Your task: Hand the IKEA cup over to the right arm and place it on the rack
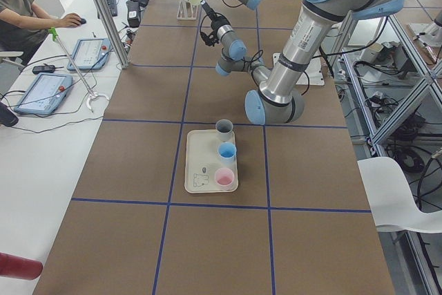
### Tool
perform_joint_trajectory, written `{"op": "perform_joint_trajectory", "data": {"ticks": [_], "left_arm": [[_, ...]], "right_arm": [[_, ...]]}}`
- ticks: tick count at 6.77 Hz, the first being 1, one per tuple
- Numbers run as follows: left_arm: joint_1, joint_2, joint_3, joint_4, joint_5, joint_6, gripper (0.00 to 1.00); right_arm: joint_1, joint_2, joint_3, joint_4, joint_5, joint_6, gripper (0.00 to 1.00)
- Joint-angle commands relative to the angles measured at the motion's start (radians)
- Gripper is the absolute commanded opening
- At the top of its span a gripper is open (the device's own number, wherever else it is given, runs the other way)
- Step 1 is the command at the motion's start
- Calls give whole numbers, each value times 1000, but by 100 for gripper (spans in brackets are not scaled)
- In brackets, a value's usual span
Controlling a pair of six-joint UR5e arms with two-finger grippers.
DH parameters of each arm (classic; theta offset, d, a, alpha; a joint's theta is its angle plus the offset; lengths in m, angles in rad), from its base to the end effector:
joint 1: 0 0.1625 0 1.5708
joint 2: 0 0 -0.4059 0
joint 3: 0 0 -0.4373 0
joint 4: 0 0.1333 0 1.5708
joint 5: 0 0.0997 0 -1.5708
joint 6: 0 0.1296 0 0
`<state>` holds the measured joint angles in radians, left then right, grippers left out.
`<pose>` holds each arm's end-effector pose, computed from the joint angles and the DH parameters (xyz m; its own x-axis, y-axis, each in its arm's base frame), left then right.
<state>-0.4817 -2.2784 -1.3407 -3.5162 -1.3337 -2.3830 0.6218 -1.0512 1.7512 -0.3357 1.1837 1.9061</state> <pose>0.5092 -0.4509 0.1095 -0.8852 -0.3333 -0.3246 -0.0801 0.7964 -0.5995 -0.3918 -0.5050 0.0972 -0.5453 -0.0159 0.8381 -0.6848 0.5850 -0.4345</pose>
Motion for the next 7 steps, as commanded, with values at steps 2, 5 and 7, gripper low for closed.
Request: {"op": "perform_joint_trajectory", "data": {"ticks": [2,5,7], "left_arm": [[-38,0,-12,98,-74,166,99],[-106,10,-118,420,-182,365,99],[-112,11,-144,479,-203,372,99]], "right_arm": [[97,-93,14,-162,-4,-143,0],[122,-217,94,-596,-267,-333,0],[124,-373,128,-750,-372,-506,0]]}}
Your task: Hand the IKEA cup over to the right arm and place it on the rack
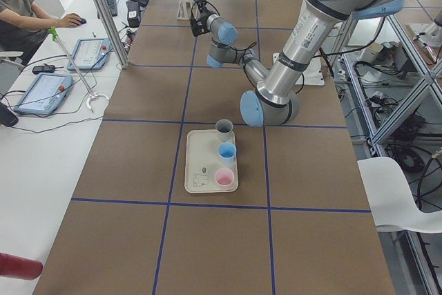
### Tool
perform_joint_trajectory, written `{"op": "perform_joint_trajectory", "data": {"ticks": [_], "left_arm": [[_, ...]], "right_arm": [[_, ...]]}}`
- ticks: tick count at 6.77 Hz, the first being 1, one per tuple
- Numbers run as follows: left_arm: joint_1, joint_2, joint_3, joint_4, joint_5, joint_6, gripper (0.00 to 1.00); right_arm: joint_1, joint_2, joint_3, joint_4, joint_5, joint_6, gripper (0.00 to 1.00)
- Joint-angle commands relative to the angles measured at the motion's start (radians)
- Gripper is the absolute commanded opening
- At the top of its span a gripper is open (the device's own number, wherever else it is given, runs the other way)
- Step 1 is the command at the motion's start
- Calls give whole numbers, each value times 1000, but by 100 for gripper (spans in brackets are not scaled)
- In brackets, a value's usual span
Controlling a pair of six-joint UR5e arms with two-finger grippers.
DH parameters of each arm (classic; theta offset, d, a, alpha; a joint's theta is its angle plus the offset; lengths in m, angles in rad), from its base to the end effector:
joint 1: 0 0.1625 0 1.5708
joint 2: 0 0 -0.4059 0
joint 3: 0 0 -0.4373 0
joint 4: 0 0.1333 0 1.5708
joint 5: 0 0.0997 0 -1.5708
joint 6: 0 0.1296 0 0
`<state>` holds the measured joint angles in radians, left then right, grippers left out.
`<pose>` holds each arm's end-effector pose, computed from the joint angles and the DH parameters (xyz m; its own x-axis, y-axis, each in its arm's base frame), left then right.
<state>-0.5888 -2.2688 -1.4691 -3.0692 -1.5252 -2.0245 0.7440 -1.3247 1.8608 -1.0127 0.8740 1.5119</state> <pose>0.4923 -0.4961 0.0768 -0.6315 -0.1048 -0.7683 0.3458 0.8488 -0.4000 -0.3014 -0.5716 0.2898 0.3922 0.2997 0.8697 -0.9174 0.1960 0.3462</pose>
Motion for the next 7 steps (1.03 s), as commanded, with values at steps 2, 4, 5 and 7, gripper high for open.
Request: {"op": "perform_joint_trajectory", "data": {"ticks": [2,4,5,7], "left_arm": [[-5,2,-16,32,-18,13,99],[-5,3,-16,32,-19,13,99],[-3,3,-16,32,-19,13,99],[0,3,-14,32,-18,12,99]], "right_arm": [[2,-272,29,108,-66,-279,0],[40,-275,-105,249,-58,-295,0],[54,-274,-185,360,-55,-332,0],[87,-262,-276,463,-9,-383,0]]}}
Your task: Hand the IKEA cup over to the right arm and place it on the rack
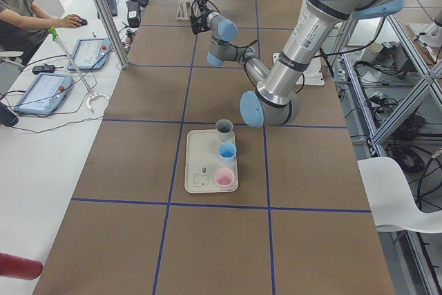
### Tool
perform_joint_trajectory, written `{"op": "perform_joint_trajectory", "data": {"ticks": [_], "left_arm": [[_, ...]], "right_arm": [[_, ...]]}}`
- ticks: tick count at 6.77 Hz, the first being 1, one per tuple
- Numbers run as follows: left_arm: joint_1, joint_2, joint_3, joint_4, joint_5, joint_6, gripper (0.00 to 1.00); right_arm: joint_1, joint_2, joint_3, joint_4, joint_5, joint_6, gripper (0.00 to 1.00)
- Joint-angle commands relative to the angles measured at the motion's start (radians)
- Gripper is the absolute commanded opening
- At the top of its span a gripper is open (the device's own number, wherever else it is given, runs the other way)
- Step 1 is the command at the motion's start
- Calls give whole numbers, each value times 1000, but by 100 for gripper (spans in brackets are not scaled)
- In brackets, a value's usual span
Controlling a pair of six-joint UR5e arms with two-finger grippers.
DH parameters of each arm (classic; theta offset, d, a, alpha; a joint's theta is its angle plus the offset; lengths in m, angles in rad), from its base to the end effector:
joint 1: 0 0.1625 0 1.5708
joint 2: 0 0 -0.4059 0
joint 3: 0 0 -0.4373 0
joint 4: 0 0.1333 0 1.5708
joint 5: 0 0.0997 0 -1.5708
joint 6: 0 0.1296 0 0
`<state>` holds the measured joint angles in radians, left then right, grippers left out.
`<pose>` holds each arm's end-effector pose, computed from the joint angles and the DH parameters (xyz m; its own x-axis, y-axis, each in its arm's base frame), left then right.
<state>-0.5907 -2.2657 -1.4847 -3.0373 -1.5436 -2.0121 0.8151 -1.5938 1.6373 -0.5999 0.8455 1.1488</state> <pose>0.4918 -0.4945 0.0743 -0.6092 -0.1055 -0.7859 0.3498 0.8537 -0.3858 -0.2262 -0.5598 0.5158 0.7117 0.3084 0.6312 -0.7009 0.2516 0.6674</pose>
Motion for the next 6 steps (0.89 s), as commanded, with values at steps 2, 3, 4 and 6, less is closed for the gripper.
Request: {"op": "perform_joint_trajectory", "data": {"ticks": [2,3,4,6], "left_arm": [[2,0,1,0,0,1,99],[2,0,1,0,0,1,99],[2,2,1,-2,0,0,99],[3,14,0,-3,0,0,99]], "right_arm": [[16,18,-59,52,20,-20,0],[15,21,-57,52,21,-20,0],[15,43,-59,51,23,-21,0],[15,55,-79,51,23,-21,0]]}}
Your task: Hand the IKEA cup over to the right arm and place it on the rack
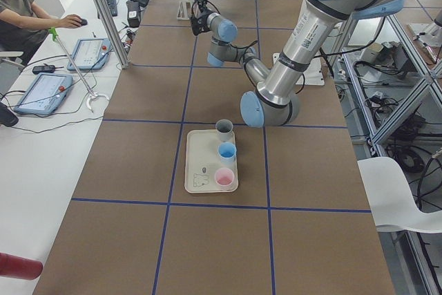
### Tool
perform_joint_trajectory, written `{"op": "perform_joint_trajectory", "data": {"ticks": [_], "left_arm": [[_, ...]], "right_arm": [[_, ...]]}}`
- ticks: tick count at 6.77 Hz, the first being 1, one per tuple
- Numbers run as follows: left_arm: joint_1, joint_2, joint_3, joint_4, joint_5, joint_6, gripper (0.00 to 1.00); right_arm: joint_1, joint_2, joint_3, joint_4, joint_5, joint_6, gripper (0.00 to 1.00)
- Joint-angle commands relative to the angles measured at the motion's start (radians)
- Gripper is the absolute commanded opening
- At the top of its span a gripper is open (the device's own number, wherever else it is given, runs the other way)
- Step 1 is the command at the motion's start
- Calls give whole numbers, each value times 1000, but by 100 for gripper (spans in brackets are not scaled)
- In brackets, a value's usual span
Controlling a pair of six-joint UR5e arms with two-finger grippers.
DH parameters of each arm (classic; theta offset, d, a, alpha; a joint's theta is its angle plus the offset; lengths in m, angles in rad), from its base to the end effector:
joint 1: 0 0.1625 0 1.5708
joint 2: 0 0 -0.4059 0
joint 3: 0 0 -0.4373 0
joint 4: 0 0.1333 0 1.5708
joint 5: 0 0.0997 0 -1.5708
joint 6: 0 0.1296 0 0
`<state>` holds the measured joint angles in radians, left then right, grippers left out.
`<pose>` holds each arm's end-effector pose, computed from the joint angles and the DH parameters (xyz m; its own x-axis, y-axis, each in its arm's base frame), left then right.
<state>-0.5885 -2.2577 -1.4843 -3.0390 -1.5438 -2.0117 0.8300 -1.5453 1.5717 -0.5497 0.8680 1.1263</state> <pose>0.4934 -0.4937 0.0798 -0.6044 -0.1095 -0.7891 0.3502 0.8532 -0.3866 -0.2333 -0.5767 0.5198 0.7091 0.2892 0.6431 -0.7044 0.2505 0.6641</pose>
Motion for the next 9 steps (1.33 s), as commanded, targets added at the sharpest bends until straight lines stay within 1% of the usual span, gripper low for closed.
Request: {"op": "perform_joint_trajectory", "data": {"ticks": [1,3,9], "left_arm": [[2,6,-1,-1,4,-1,99],[3,6,-2,-1,4,-1,99],[1,6,-10,0,10,-4,99]], "right_arm": [[0,5,-22,2,0,4,0],[-3,7,-41,1,2,0,0],[-23,28,-47,1,2,1,0]]}}
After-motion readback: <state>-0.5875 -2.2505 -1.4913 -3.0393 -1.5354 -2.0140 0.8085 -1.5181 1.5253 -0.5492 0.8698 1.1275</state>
